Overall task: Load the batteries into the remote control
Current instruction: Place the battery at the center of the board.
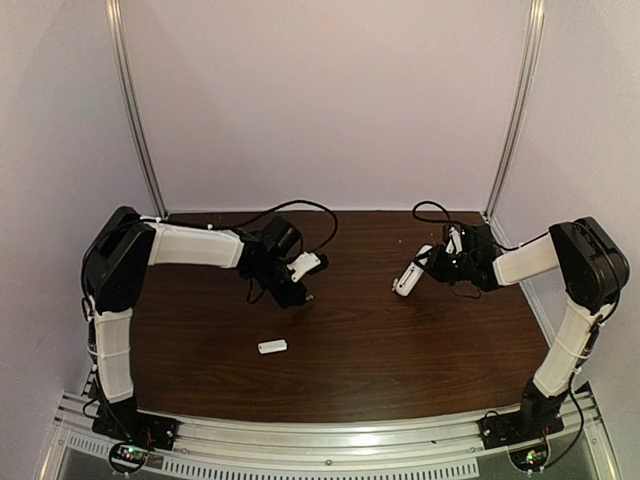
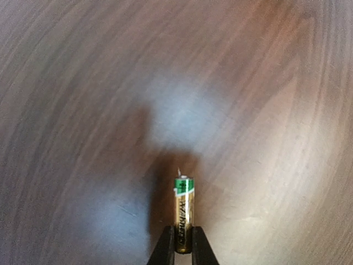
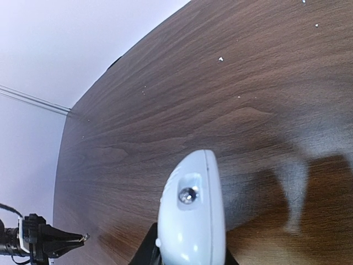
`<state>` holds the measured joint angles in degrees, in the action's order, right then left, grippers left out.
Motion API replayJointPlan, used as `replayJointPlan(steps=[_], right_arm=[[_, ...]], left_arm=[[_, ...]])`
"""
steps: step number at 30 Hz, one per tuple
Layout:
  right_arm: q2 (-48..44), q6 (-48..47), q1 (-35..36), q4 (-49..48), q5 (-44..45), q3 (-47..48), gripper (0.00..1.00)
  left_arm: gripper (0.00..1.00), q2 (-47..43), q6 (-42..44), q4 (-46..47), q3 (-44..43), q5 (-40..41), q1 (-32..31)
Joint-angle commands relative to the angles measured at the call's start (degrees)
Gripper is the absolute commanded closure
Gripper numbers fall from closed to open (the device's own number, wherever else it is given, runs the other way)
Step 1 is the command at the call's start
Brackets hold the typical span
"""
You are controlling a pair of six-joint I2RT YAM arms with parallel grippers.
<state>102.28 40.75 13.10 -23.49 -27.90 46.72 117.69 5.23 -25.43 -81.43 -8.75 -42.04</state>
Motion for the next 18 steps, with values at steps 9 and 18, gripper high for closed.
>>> replayJointPlan(steps=[9,18], right_arm=[[1.2,-1.4,-0.2,1.9,-0.7,0.0,1.0],[1.3,-0.1,-0.2,-0.1,-2.8,-0.5,1.0]], left_arm=[[0.93,-4.4,30.1,-7.5,3.0,-12.4,-7.2],[0.92,0.3,43.5,-19.1,-6.4,-11.9,-9.2]])
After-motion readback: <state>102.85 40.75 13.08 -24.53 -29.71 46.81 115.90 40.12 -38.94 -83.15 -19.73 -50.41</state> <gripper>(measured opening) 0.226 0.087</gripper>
